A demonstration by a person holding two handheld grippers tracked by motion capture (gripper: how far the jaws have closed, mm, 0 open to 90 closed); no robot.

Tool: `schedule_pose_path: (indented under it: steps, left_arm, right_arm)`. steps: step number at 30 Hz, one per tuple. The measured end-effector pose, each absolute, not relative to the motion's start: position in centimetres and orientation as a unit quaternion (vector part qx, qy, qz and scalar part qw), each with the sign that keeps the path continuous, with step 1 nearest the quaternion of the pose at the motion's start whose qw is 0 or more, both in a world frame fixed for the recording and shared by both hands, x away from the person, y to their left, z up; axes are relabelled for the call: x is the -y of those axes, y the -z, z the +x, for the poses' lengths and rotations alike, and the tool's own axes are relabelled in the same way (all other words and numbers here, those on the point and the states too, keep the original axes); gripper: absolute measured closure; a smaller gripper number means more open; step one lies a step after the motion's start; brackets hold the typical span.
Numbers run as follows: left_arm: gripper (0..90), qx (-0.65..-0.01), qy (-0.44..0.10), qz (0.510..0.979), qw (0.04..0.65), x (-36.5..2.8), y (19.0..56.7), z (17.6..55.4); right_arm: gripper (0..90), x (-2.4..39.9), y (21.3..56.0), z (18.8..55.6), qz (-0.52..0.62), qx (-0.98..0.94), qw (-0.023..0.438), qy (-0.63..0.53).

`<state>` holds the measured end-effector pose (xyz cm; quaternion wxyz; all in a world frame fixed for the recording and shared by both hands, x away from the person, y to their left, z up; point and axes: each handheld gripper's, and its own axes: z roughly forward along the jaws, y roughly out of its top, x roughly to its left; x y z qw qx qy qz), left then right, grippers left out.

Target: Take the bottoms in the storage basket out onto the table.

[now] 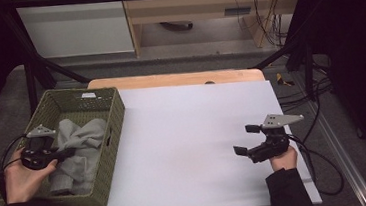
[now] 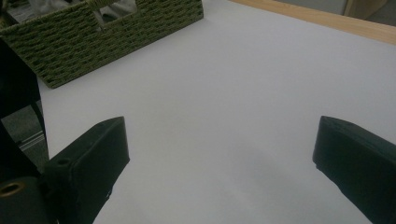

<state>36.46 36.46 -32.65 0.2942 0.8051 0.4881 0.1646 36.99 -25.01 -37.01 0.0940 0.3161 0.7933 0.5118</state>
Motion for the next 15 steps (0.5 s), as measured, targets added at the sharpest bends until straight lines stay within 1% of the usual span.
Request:
schedule_pose_path:
  steps: [15]
  left_arm:
    - [82.8, -0.476, -0.172, 0.803, 0.315, -37.6, 30.3, 35.7]
  right_arm:
    - [4.1, 25.0, 37.0, 37.0, 0.317, -0.794, 0.095, -0.511]
